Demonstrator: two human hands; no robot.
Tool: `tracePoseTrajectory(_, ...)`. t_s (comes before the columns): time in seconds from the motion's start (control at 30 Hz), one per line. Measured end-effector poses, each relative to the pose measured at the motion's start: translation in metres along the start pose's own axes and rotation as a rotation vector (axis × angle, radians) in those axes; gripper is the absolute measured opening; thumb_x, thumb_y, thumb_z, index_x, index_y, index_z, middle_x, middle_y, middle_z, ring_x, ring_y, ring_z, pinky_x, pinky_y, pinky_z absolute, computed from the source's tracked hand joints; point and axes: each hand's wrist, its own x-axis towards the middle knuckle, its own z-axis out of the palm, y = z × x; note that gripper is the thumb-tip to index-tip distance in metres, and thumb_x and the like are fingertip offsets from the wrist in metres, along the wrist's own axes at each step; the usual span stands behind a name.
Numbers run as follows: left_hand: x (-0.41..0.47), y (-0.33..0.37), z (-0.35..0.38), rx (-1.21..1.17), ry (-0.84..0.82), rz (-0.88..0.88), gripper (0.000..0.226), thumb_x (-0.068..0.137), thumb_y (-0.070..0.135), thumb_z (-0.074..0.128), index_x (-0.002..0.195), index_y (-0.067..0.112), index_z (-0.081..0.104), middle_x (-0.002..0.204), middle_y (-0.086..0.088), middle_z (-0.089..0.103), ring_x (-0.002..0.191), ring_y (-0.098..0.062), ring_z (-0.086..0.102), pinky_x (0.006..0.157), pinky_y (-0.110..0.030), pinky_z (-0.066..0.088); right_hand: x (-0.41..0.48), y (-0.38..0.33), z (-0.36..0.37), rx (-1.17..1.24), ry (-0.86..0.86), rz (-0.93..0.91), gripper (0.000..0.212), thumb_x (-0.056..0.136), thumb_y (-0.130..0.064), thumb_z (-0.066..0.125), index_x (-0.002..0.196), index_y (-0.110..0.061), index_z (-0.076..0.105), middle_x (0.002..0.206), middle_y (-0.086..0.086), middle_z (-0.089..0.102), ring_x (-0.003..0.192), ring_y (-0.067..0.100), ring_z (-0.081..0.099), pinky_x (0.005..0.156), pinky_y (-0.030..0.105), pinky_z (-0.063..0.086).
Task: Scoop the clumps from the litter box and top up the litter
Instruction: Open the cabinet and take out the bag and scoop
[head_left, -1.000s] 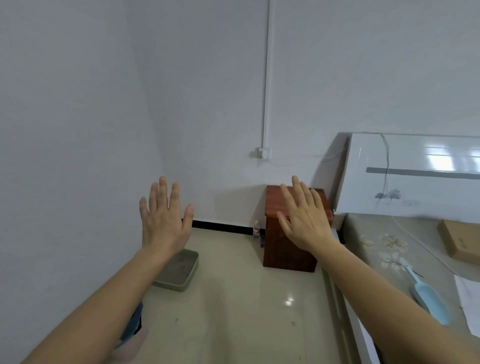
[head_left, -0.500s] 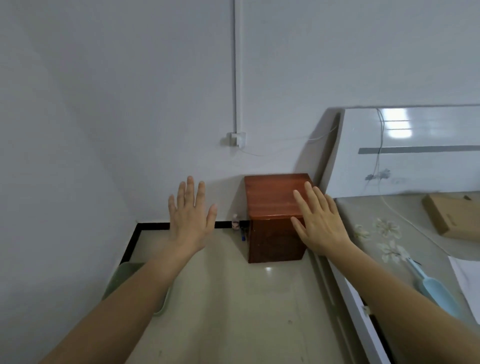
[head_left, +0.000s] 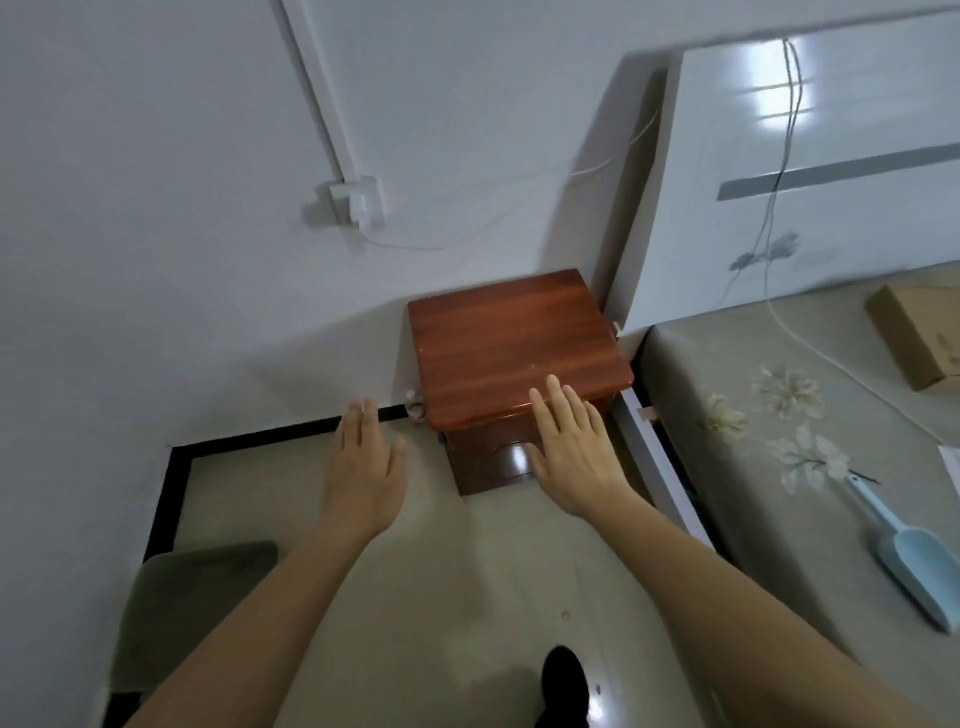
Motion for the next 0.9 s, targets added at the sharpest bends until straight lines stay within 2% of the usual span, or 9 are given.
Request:
tracePoseTrajectory(0.13,0.047,-0.031,0.089,-0.072,-0.087,-0.01,0.066,0.099,0.019,0.041,0.154,0.007,0.006,0.162,-0.011,0.004,0.149,-0.022,0.005,0.118,-0.03,0.006,0.027,0.006,0.096,0.047,-0.075,0.062,0.07,0.103,-0.044,0.035,0.157,-0.016,0.001,0.165,0.011,-0.003,0.152,0.028,0.003,0.121,0.045,0.014)
tracePoseTrajectory(0.23,0.073,-0.072,0.166,-0.078,-0.16,0.039,0.068,0.097,0.017,0.045,0.154,0.006,0.008,0.162,-0.013,0.008,0.149,-0.024,0.01,0.117,-0.03,0.011,0.041,0.012,0.177,0.037,-0.122,0.057,0.068,0.104,-0.041,0.034,0.157,-0.017,-0.001,0.165,0.009,-0.004,0.152,0.026,0.002,0.121,0.043,0.011)
tracePoseTrajectory(0.43,0.102,-0.142,0.305,-0.237,-0.249,-0.03,0.064,0.099,0.014,0.043,0.154,0.01,0.01,0.162,-0.007,0.012,0.148,-0.019,0.011,0.114,-0.022,0.006,0.08,0.006,0.318,0.074,-0.039,0.039,0.065,0.1,-0.026,0.046,0.156,-0.013,0.016,0.162,0.013,0.016,0.148,0.031,0.017,0.119,0.048,0.023)
tracePoseTrajectory(0.5,0.113,-0.153,0.333,-0.312,-0.246,-0.045,0.061,0.099,0.012,0.041,0.154,0.012,0.014,0.161,-0.005,0.015,0.147,-0.018,0.014,0.114,-0.022,0.009,0.1,0.006,0.346,0.102,0.052,-0.009,0.066,0.094,-0.015,0.052,0.154,-0.009,0.024,0.158,0.018,0.024,0.145,0.036,0.024,0.115,0.053,0.03)
tracePoseTrajectory(0.6,0.131,-0.167,0.366,-0.329,-0.191,0.071,0.06,0.099,0.011,0.043,0.153,0.016,0.019,0.158,-0.001,0.024,0.143,-0.015,0.022,0.107,-0.015,0.014,0.131,0.009,0.375,0.097,0.288,-0.052,0.065,0.087,-0.009,0.054,0.149,-0.003,0.034,0.149,0.024,0.034,0.139,0.04,0.032,0.11,0.054,0.033)
tracePoseTrajectory(0.67,0.146,-0.174,0.384,-0.362,-0.126,0.137,0.06,0.097,0.01,0.046,0.152,0.018,0.023,0.155,0.002,0.03,0.14,-0.013,0.029,0.106,-0.015,0.02,0.149,0.011,0.384,0.069,0.479,-0.049,0.059,0.085,-0.014,0.056,0.141,-0.004,0.044,0.139,0.023,0.042,0.131,0.039,0.038,0.108,0.053,0.033)
tracePoseTrajectory(0.73,0.157,-0.176,0.401,-0.449,-0.064,0.15,0.058,0.095,0.008,0.048,0.149,0.018,0.029,0.149,0.001,0.038,0.136,-0.011,0.036,0.111,-0.025,0.03,0.161,0.015,0.391,0.053,0.615,-0.036,0.051,0.084,-0.02,0.058,0.133,-0.007,0.051,0.132,0.02,0.045,0.126,0.035,0.039,0.106,0.049,0.031)
tracePoseTrajectory(0.8,0.164,-0.175,0.414,-0.545,0.02,0.153,0.054,0.093,0.005,0.05,0.143,0.016,0.035,0.14,-0.001,0.042,0.127,-0.01,0.043,0.108,-0.033,0.039,0.17,0.02,0.4,0.044,0.722,-0.055,0.047,0.085,-0.024,0.058,0.129,-0.01,0.052,0.129,0.018,0.046,0.123,0.033,0.038,0.105,0.048,0.031)
tracePoseTrajectory(0.9,0.168,-0.177,0.431,-0.632,0.105,0.195,0.055,0.09,-0.001,0.05,0.142,0.011,0.038,0.133,-0.004,0.041,0.122,-0.013,0.045,0.101,-0.029,0.045,0.177,0.025,0.422,0.061,0.813,-0.083,0.047,0.09,-0.027,0.056,0.134,-0.012,0.047,0.128,0.016,0.043,0.123,0.032,0.038,0.103,0.045,0.034)
